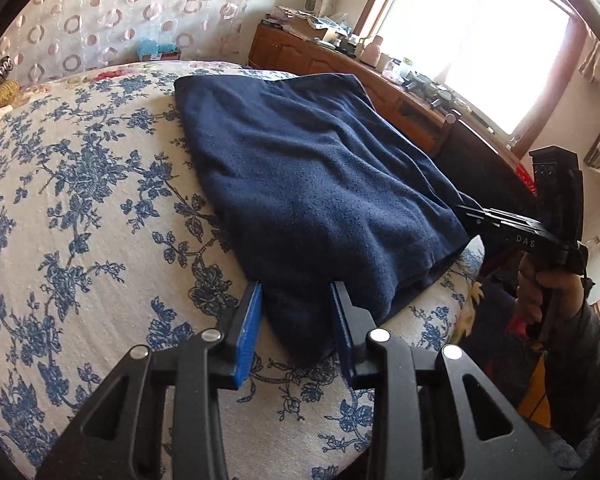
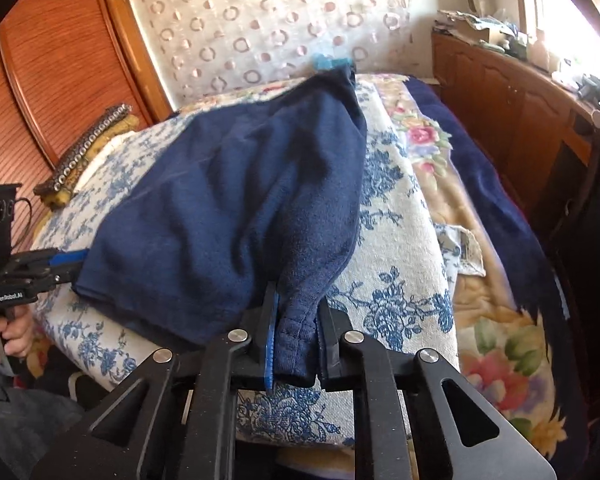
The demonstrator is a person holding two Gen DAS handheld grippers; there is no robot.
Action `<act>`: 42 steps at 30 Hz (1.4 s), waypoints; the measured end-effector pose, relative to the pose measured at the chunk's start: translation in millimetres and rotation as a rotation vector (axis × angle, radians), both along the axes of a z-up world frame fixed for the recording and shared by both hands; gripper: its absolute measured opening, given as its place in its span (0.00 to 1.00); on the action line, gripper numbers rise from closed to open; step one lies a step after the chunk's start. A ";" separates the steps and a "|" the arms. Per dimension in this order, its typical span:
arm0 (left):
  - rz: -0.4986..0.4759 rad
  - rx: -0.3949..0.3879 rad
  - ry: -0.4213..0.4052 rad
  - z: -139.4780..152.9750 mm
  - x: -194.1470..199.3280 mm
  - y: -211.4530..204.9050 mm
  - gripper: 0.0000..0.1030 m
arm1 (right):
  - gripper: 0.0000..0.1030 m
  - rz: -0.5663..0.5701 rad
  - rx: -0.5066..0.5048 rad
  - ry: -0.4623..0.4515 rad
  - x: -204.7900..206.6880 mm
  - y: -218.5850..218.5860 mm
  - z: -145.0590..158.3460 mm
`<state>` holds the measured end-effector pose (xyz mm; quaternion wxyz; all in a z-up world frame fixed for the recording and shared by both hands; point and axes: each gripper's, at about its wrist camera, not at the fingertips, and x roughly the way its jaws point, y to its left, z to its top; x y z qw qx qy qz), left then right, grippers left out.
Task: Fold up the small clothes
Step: 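Lift the shirt end with the right gripper while the left gripper grasps the other end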
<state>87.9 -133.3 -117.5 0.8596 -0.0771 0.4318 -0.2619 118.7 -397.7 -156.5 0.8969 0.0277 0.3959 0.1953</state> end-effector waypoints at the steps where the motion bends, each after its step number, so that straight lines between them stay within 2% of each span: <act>1: -0.004 -0.004 0.001 -0.2 -0.2 0.0 0.31 | 0.11 -0.003 0.013 -0.009 -1.8 -1.0 1.7; 9: 0.001 0.001 0.004 -0.6 -1.6 -0.5 0.30 | 0.11 -0.007 0.006 -0.043 -3.0 -0.5 9.1; 10: -0.011 0.004 0.003 -0.3 -1.6 -1.7 0.27 | 0.11 -0.008 0.006 -0.041 -2.6 -0.6 7.9; 11: -0.043 -0.009 0.003 0.3 -2.3 -3.8 0.10 | 0.11 -0.008 0.008 -0.041 -2.7 -0.8 7.5; 12: -0.043 -0.017 -0.006 2.2 -3.0 -3.5 0.03 | 0.11 -0.007 0.011 -0.045 -2.6 -0.7 8.0; 13: -0.035 -0.022 -0.022 6.2 -3.2 -2.4 0.02 | 0.11 -0.004 0.017 -0.053 -2.9 -0.6 9.1; 17: -0.007 -0.073 -0.119 42.8 -7.1 5.6 0.01 | 0.10 0.008 0.057 -0.111 -5.8 -0.8 29.3; 20: 0.005 -0.103 -0.214 90.7 -7.4 15.0 0.01 | 0.10 0.019 0.074 -0.162 -5.9 2.8 53.7; 23: 0.026 -0.121 -0.327 144.7 -8.1 29.1 0.01 | 0.10 0.024 0.092 -0.240 -6.5 6.5 88.0; 28: 0.062 -0.123 -0.478 214.1 -18.9 52.2 0.01 | 0.09 0.074 0.128 -0.389 -16.5 17.2 160.8; 30: 0.082 -0.113 -0.512 231.0 -17.9 60.6 0.01 | 0.09 0.100 0.123 -0.435 -21.2 24.9 183.2; 34: 0.110 -0.103 -0.531 245.0 -9.8 76.7 0.01 | 0.09 0.135 0.067 -0.517 -18.4 50.9 221.9; 39: 0.175 -0.048 -0.531 248.7 18.1 100.5 0.01 | 0.09 0.149 0.050 -0.556 10.7 80.1 238.7; 42: 0.224 -0.020 -0.565 255.8 25.4 113.9 0.01 | 0.09 0.146 0.040 -0.558 28.8 95.4 244.5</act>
